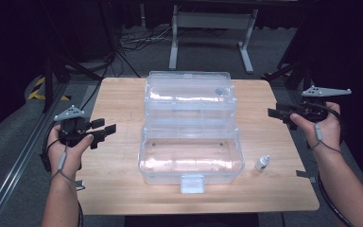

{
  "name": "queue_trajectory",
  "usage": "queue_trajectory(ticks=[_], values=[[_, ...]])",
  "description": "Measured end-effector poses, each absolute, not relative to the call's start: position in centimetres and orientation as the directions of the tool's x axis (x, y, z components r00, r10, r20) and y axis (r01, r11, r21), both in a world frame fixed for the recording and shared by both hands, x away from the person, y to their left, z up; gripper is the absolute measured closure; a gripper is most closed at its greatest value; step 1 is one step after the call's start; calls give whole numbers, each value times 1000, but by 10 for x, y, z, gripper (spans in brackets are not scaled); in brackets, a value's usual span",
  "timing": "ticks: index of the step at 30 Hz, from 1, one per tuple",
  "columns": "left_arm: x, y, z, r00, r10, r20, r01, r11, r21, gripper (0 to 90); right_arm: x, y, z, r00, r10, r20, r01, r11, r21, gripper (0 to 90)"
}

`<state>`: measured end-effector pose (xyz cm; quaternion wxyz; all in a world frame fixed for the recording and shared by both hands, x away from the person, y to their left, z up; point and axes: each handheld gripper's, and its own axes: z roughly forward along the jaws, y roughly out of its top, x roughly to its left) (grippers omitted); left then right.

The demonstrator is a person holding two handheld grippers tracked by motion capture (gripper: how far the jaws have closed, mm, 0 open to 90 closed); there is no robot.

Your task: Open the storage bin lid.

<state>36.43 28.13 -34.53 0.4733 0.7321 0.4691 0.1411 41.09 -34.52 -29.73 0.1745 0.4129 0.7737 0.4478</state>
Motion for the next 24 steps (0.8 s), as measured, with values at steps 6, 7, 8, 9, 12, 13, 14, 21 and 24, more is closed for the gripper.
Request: queue_trajectory(ticks=[6,7,8,9,12,13,14,21,24], values=[[365,280,-346,519,820,-241,557,-111,823,416,408,-345,-302,-604,793,82,504,300,809,482],[365,280,-346,519,820,-240,557,-112,823,415,406,-345,-305,-610,788,83,513,313,799,481],[365,280,-346,519,821,-239,557,-113,823,415,405,-345,-306,-612,786,85,516,316,797,480],[365,280,-346,519,821,-239,557,-113,823,415,404,-345,-307,-612,786,87,521,318,792,479],[365,279,-346,516,822,-241,561,-111,821,415,403,-345,-310,-614,784,87,529,328,783,479],[366,279,-347,517,822,-240,561,-113,820,415,402,-345,-313,-616,783,88,544,342,766,479],[366,279,-347,517,822,-238,560,-115,820,415,402,-345,-314,-616,783,87,552,349,757,479],[367,278,-348,519,821,-240,564,-118,818,415,399,-345,-317,-620,782,67,584,403,705,479],[368,277,-348,520,820,-240,567,-122,815,415,398,-345,-318,-629,775,64,602,434,671,479]])
